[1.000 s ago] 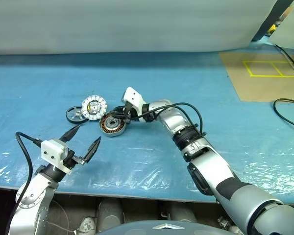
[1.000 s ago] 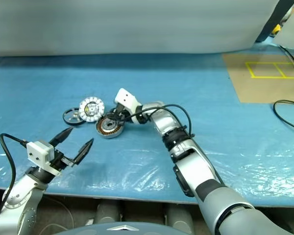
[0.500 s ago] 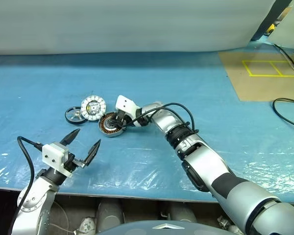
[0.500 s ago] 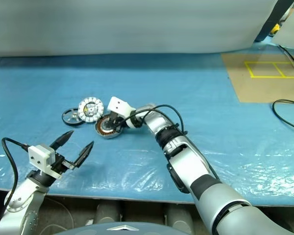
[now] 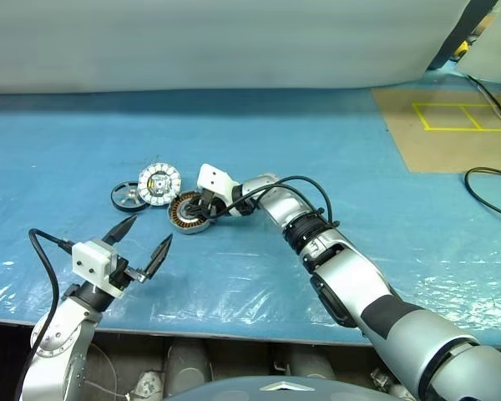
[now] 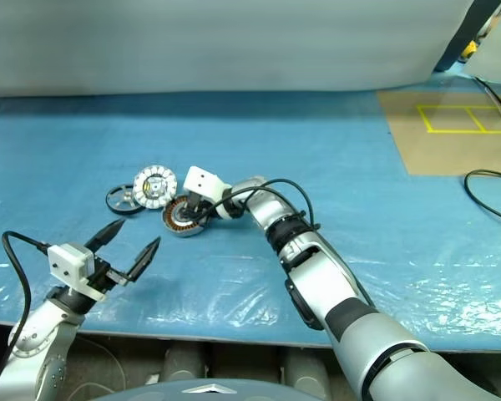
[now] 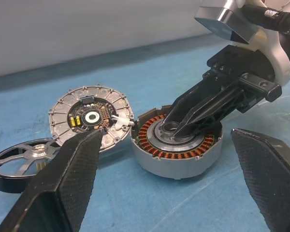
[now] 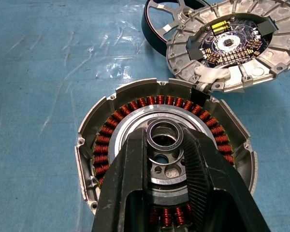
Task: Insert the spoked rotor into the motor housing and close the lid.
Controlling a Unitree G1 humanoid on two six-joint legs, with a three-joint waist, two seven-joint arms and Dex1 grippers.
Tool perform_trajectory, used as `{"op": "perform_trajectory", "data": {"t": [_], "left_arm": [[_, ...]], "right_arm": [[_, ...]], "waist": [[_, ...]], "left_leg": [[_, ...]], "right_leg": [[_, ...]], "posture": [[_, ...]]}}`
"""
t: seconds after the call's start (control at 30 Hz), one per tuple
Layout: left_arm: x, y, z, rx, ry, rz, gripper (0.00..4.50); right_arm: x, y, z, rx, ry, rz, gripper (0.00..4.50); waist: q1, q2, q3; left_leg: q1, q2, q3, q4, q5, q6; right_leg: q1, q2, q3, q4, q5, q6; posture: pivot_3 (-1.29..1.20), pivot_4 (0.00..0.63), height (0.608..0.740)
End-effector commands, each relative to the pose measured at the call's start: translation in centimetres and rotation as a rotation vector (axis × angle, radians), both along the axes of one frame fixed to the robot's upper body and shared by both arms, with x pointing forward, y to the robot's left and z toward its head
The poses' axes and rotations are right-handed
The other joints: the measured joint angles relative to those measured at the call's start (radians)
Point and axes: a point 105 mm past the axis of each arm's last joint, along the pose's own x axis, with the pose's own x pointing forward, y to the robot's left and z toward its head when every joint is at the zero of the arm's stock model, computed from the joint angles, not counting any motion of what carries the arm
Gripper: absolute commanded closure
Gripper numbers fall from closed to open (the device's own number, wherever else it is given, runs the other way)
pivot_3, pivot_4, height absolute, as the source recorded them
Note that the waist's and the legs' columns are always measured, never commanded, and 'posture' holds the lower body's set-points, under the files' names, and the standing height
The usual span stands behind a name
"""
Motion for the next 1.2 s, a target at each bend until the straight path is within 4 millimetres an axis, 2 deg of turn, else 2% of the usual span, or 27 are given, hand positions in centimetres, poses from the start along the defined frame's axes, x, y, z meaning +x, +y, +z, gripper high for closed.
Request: {"op": "perform_trajectory", "data": {"t": [0.03, 0.97, 1.07, 1.17, 1.2], "left_arm": [[0.0, 0.0, 0.5, 0.013, -0.022, -0.007, 0.00], [0.5, -0.6, 1.0, 0.019, -0.028, -0.031, 0.00], [0.6, -0.6, 1.1, 0.020, -0.027, -0.032, 0.00], [0.6, -0.6, 1.1, 0.021, -0.023, -0.031, 0.00], [0.6, -0.5, 1.0, 0.022, -0.022, -0.030, 0.00]], "right_arm": [[-0.2, 0.2, -0.1, -0.003, -0.001, 0.007, 3.85], [-0.3, -0.7, -0.7, -0.031, 0.021, -0.007, 3.85], [-0.3, -0.4, -0.3, 0.004, 0.027, -0.007, 2.87], [-0.9, 0.5, 1.4, 0.128, 0.075, 0.026, 1.90], [-0.9, 0.6, 2.0, 0.158, 0.078, 0.025, 1.90]], "waist": [[0.000, 0.000, 0.000], [0.001, 0.000, 0.000], [0.001, 0.000, 0.000], [0.001, 0.000, 0.000], [0.001, 0.000, 0.000]], "left_leg": [[0.000, 0.000, 0.000, 0.000, 0.000, 0.000], [0.000, 0.000, 0.000, 0.001, 0.000, 0.000], [0.000, 0.000, 0.000, 0.001, 0.000, 0.000], [0.000, 0.000, 0.000, 0.001, 0.000, 0.000], [0.000, 0.000, 0.000, 0.001, 0.000, 0.000]], "right_leg": [[0.000, 0.000, 0.000, 0.000, 0.000, 0.000], [0.000, 0.000, 0.000, 0.001, 0.000, 0.000], [0.000, 0.000, 0.000, 0.001, 0.000, 0.000], [0.000, 0.000, 0.000, 0.001, 0.000, 0.000], [0.000, 0.000, 0.000, 0.001, 0.000, 0.000]], "posture": [[0.00, 0.150, 0.740], [0.00, 0.150, 0.740], [0.00, 0.150, 0.740], [0.00, 0.150, 0.740], [0.00, 0.150, 0.740]]}}
